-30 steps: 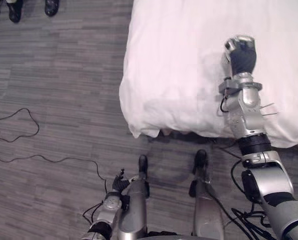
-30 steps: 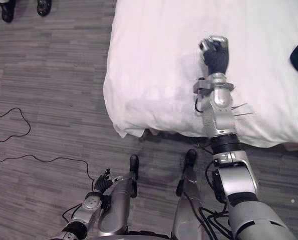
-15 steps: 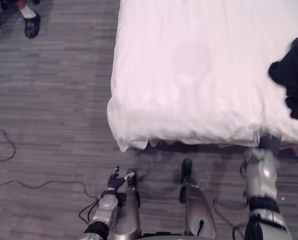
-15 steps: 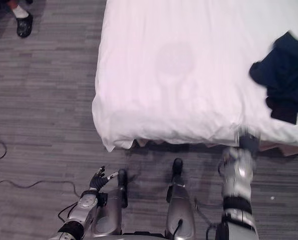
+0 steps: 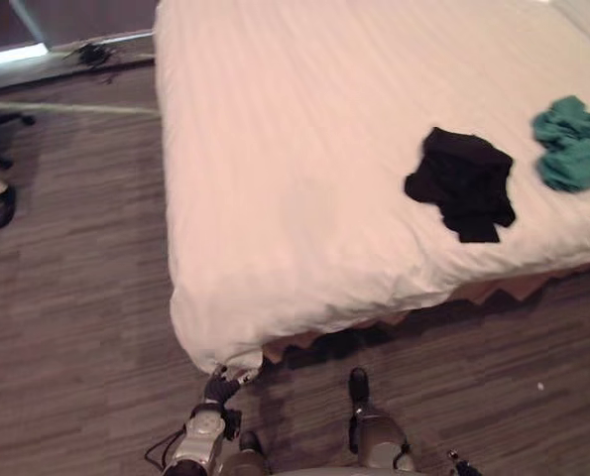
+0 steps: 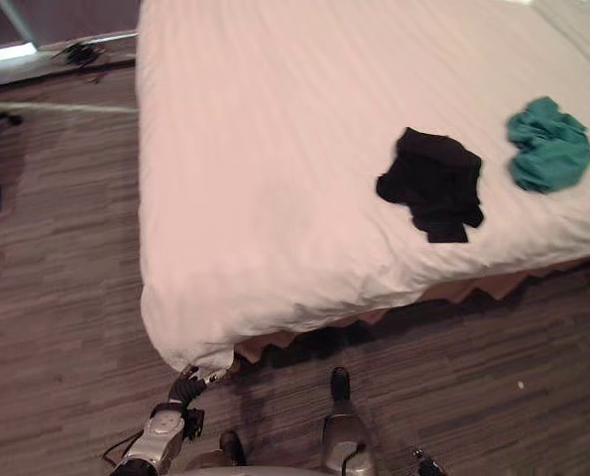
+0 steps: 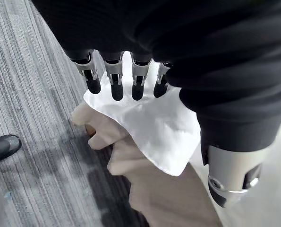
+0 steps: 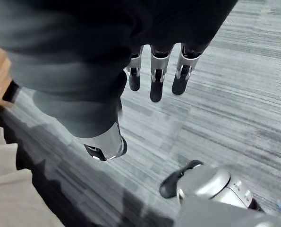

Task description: Tidy the bed and pick cloth on bed and put in laundry

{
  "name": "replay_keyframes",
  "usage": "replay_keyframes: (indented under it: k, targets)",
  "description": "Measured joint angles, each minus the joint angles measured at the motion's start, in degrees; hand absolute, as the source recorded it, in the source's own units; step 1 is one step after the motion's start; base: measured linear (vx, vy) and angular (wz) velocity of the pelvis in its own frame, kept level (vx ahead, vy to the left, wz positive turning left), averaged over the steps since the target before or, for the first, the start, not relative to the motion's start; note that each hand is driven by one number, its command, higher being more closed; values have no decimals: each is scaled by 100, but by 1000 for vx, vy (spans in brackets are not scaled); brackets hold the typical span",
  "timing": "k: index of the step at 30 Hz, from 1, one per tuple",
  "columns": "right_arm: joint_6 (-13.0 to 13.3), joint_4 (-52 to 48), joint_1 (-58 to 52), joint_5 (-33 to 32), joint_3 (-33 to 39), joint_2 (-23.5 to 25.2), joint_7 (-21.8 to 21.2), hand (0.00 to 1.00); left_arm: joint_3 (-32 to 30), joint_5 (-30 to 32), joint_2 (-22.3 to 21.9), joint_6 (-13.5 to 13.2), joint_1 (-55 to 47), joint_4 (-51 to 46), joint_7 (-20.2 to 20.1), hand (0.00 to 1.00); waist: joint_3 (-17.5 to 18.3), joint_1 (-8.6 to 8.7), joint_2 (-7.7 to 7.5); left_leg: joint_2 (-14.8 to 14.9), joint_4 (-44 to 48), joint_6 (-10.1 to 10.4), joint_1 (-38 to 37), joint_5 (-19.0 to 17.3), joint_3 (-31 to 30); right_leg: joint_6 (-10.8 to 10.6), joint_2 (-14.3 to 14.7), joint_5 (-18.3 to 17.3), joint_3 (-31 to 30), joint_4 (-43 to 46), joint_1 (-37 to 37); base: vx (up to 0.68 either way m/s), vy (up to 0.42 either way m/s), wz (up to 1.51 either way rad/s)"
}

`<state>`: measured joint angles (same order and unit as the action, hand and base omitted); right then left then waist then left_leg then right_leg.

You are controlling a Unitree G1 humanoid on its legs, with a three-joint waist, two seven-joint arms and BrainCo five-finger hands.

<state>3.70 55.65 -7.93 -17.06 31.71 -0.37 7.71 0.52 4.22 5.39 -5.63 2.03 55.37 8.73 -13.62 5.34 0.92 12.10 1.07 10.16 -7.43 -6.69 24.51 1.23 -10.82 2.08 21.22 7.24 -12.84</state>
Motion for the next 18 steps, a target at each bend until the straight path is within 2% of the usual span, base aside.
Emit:
replay_keyframes:
  k: [1, 2, 3, 4, 6, 7, 8, 9, 10, 11, 13, 14, 15, 16, 17, 18]
  targets:
    - [4, 93, 75, 147, -136, -22, -27, 0, -1, 10, 39, 44, -18, 93, -2, 0, 75, -7, 72, 145, 17, 88, -95, -55, 431, 145, -269, -153, 1247, 318, -53, 223, -1, -179]
    - [-1, 198, 158, 294, -227, -12, -26, 0, -14, 51, 87, 43, -28, 103, 1, 0, 95, -42, 72, 187, -11, 166, -258, -40, 800, 179, -446, -31, 1966, 565, -53, 201, -3, -184]
    - [-19, 203, 179, 389, -296, 13, -22, 0, -18, 56, 126, 43, -36, 121, 1, 0, 110, -54, 47, 192, -18, 210, -365, -20, 1024, 162, -494, 171, 2189, 633, -61, 264, -77, -177]
    - [-15, 183, 192, 569, -360, -41, -31, 0, -26, 105, 135, 83, -31, 167, -3, 0, 100, 26, 112, 286, 55, 389, -542, 100, 1439, 59, -256, 134, 1829, 646, -163, 230, -139, -171]
    - [-24, 236, 199, 661, -539, -106, -22, 0, -225, 119, 78, 99, -85, 168, 4, 0, 118, -24, 76, 548, 943, 441, -623, 128, 1801, 125, 55, 17, 1245, 651, -231, 282, -206, -193]
    - [-19, 265, 189, 743, -881, -165, -19, 0, -337, 118, -2, 93, -147, 163, -2, 0, 134, -106, 55, 1006, 2588, 137, -318, 361, 1378, 243, 376, -63, 693, 445, -102, 317, -217, -211]
    - [-18, 315, 206, 824, -1099, -203, -14, 0, -355, 109, -73, 90, -190, 160, 6, 0, 131, -187, 38, 1120, 3573, -304, 41, 469, 709, 298, 559, -32, 342, 248, 27, 325, -182, -221]
    - [-22, 316, 247, 869, -1234, -286, -15, 0, -372, 103, -139, 86, -211, 160, 8, 0, 106, -244, 6, 1056, 4143, -420, 338, 154, 183, 325, 686, -2, 51, 144, 92, 315, -65, -227]
    - [-31, 325, 352, 1000, -1418, -377, -19, 0, -480, 90, -329, 85, -261, 147, 11, 0, 112, -372, 45, 737, 4654, -309, 700, -437, -620, 262, 928, 35, -516, -72, 275, 266, 13, -258]
    - [-17, 318, 428, 1127, -1539, -380, -25, 0, -507, 84, -435, 73, -317, 96, 9, 0, 105, -477, 34, 390, 4623, -310, 910, -704, -1146, 255, 1112, 67, -1032, -202, 446, 242, 44, -264]
    - [-11, 308, 520, 1404, -1688, -391, -40, 0, -454, 80, -427, 14, -302, 71, 16, 0, 111, -576, 4, -65, 4092, -337, 1118, -809, -1793, 146, 1253, 119, -1602, -270, 619, 175, 65, -216]
    - [-11, 303, 605, 1599, -1841, -414, -41, 0, -449, 67, -443, -19, -301, 45, 18, 0, 120, -631, 17, -402, 3352, -359, 1278, -834, -2445, 108, 1366, 110, -2145, -335, 687, 201, 132, -236]
    - [-7, 260, 648, 1734, -1933, -454, -44, 0, -445, 44, -445, -24, -293, 45, 11, 0, 126, -630, 27, -591, 2629, -344, 1306, -831, -2933, 38, 1434, 144, -2486, -414, 732, 188, 156, -225]
    - [-3, 225, 638, 1793, -1985, -474, -51, 0, -437, 42, -462, -26, -289, 48, 9, 0, 154, -625, 72, -617, 2148, -315, 1296, -768, -3174, -15, 1492, 184, -2654, -488, 750, 154, 173, -214]
    - [-2, 196, 578, 1948, -2058, -424, -52, 0, -401, 32, -455, -43, -300, 69, -3, 0, 273, -637, 55, -622, 1815, -440, 1168, -584, -2964, -173, 1495, 318, -2965, -675, 849, 212, 191, -159]
    - [-4, 98, 488, 1982, -2039, -374, -53, 0, -314, 37, -425, -48, -288, 153, 5, 0, 360, -548, -78, -702, 1558, -527, 1060, -573, -2814, -286, 1354, 432, -3103, -877, 875, 221, 206, -122]
